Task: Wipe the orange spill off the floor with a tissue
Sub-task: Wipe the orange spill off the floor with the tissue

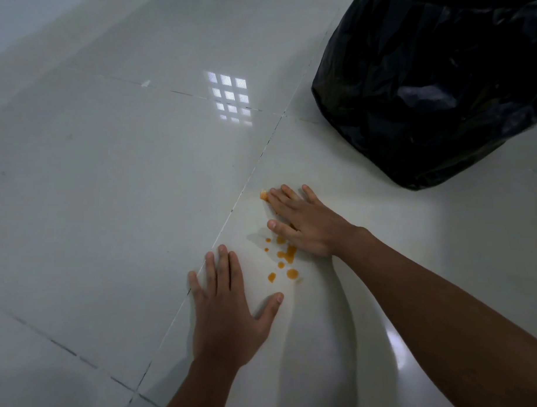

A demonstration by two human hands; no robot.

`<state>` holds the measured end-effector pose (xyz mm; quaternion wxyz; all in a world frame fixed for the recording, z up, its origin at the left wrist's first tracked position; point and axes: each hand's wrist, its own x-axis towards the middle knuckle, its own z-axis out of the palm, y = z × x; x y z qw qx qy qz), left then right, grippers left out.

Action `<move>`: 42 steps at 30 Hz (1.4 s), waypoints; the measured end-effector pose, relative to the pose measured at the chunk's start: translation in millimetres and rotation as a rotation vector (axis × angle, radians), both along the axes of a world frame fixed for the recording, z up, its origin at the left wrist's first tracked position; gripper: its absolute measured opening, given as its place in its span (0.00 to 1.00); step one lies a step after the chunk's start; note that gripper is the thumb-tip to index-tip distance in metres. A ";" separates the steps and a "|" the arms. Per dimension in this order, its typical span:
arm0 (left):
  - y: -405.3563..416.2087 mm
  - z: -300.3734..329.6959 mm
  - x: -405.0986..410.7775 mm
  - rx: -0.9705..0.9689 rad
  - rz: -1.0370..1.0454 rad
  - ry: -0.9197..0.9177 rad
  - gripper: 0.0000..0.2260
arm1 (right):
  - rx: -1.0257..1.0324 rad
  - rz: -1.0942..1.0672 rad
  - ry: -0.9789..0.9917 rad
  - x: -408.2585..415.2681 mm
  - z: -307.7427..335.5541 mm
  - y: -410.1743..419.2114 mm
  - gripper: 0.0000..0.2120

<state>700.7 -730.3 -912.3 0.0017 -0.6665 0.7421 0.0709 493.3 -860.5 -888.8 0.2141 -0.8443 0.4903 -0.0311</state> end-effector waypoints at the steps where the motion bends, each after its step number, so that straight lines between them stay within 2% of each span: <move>1: 0.1 0.2 0.0 -0.008 -0.004 0.006 0.50 | 0.008 0.014 -0.012 0.5 0.3 -0.9 0.34; 6: 1.6 1.0 2.9 -0.016 -0.041 0.021 0.59 | 0.029 0.085 -0.028 0.7 0.3 6.2 0.34; 12: 1.3 3.2 3.8 0.007 -0.030 0.018 0.62 | 0.040 0.136 -0.020 5.1 4.7 32.2 0.33; 19: 2.6 9.4 7.4 0.018 0.016 0.120 0.66 | 0.054 0.191 0.011 8.8 13.5 69.6 0.31; 26: 4.5 5.5 37.0 0.039 -0.141 0.158 0.64 | 0.038 0.245 0.053 5.5 16.1 100.0 0.32; 32: 6.8 3.4 35.1 0.015 -0.134 0.137 0.63 | 0.020 0.262 0.058 -0.6 14.5 124.3 0.32; 36: 8.5 5.2 34.6 0.009 -0.121 0.120 0.63 | -0.009 0.156 -0.056 3.3 19.8 130.9 0.28; 38: 9.1 5.3 33.8 0.003 -0.119 0.117 0.63 | -0.069 -0.038 -0.154 7.7 23.6 131.8 0.23; 40: 9.7 4.7 33.4 0.002 -0.119 0.119 0.63 | -0.222 -0.259 -0.189 14.2 28.8 133.1 0.19; 42: 10.2 4.3 33.3 -0.004 -0.117 0.118 0.62 | -0.364 -0.358 -0.136 21.5 34.8 133.4 0.15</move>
